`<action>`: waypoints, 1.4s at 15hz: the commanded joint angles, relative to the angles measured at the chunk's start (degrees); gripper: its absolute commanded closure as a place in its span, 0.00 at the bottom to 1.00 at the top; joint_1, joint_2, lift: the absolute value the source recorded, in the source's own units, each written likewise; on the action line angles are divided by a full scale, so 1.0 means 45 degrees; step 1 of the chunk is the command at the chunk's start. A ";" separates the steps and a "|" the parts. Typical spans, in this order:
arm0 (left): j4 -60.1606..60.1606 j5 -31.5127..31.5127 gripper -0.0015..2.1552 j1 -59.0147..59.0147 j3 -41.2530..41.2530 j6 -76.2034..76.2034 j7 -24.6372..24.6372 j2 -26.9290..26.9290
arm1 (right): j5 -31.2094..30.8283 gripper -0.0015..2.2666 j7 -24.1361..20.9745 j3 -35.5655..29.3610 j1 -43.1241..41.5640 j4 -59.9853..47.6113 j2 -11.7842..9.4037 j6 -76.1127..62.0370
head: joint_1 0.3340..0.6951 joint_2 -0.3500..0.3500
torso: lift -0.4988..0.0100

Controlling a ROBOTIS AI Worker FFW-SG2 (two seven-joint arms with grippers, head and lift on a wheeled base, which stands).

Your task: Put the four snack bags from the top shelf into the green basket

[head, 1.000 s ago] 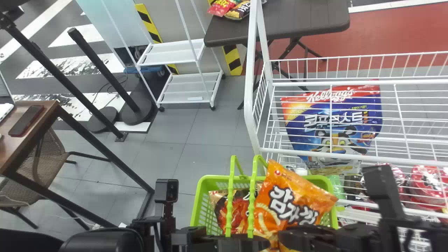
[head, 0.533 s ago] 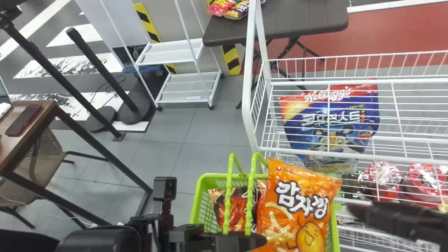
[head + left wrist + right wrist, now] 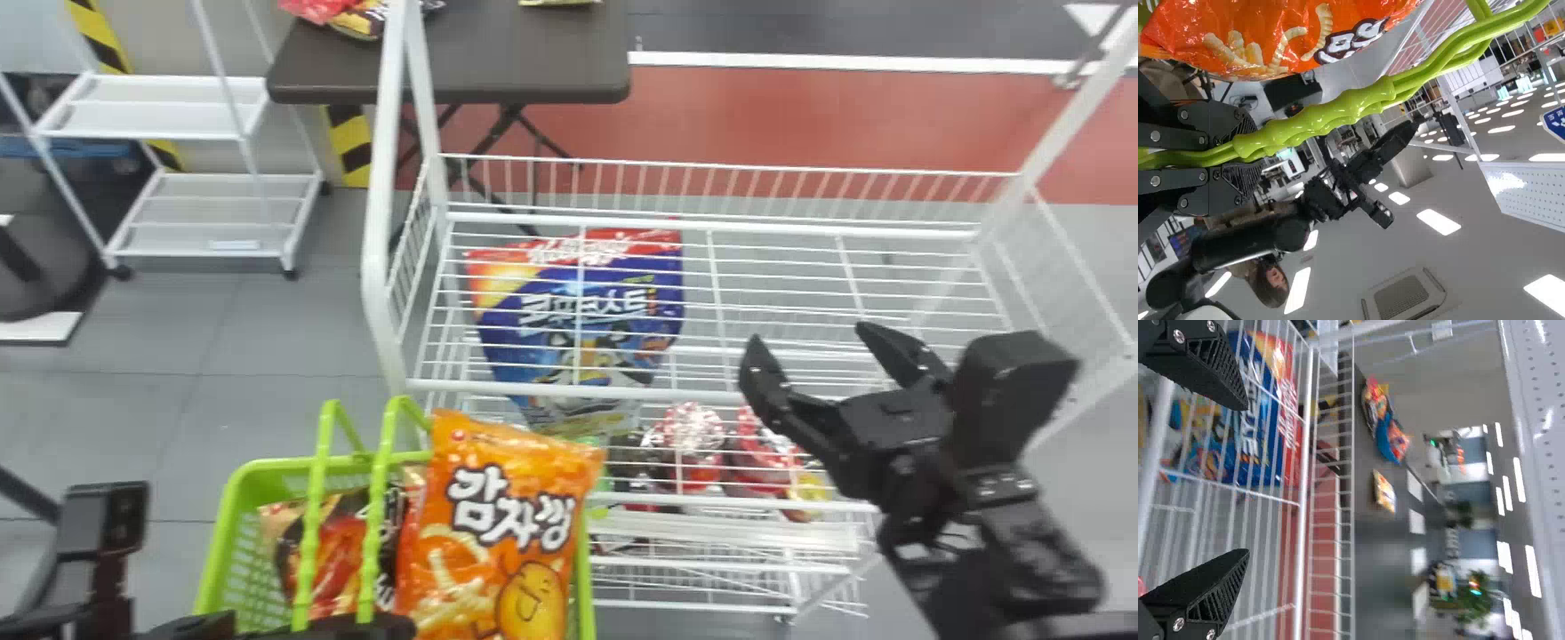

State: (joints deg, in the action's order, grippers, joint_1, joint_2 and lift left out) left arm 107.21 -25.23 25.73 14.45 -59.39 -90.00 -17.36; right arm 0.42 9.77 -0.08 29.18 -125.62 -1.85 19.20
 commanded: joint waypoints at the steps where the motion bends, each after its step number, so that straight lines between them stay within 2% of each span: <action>1: 0.0005 0.0000 1.00 0.0045 0.0052 0.0004 -0.0126 0.0029 | -0.0952 0.01 -0.0472 0.0467 -0.0001 0.1178 0.0001 -0.1932 | 1.00 0.43 | 0.98; 4: 0.0024 -0.0019 1.00 0.0064 0.0071 0.0004 -0.0126 0.0029 | -0.0913 0.01 -0.0492 0.0271 -0.0079 0.2760 0.0001 -0.4237 | 1.00 0.44 | 0.98; 6: 0.0024 0.0000 1.00 0.0064 0.0091 0.0004 -0.0126 0.0029 | -0.0405 0.01 -0.0023 -0.0100 -0.0060 0.3189 -0.0019 -0.4862 | 1.00 0.45 | 0.98; 7: 0.0024 0.0000 1.00 0.0045 0.0071 0.0004 -0.0126 0.0048 | -0.0073 0.01 0.0328 -0.0276 -0.0040 0.3248 -0.0019 -0.4862 | 1.00 0.44 | 0.98; 11: 0.0024 0.0000 1.00 0.0045 0.0032 0.0004 -0.0126 0.0087 | 0.0239 0.01 0.0524 -0.0315 0.0038 0.3306 -0.0019 -0.4940 | 1.00 0.41 | 0.98; 21: -0.0034 0.0079 1.00 -0.0072 0.0052 0.0004 -0.0126 0.0166 | 0.0396 0.02 0.0465 -0.0295 0.0038 0.3385 0.0020 -0.4823 | 1.00 0.40 | 0.98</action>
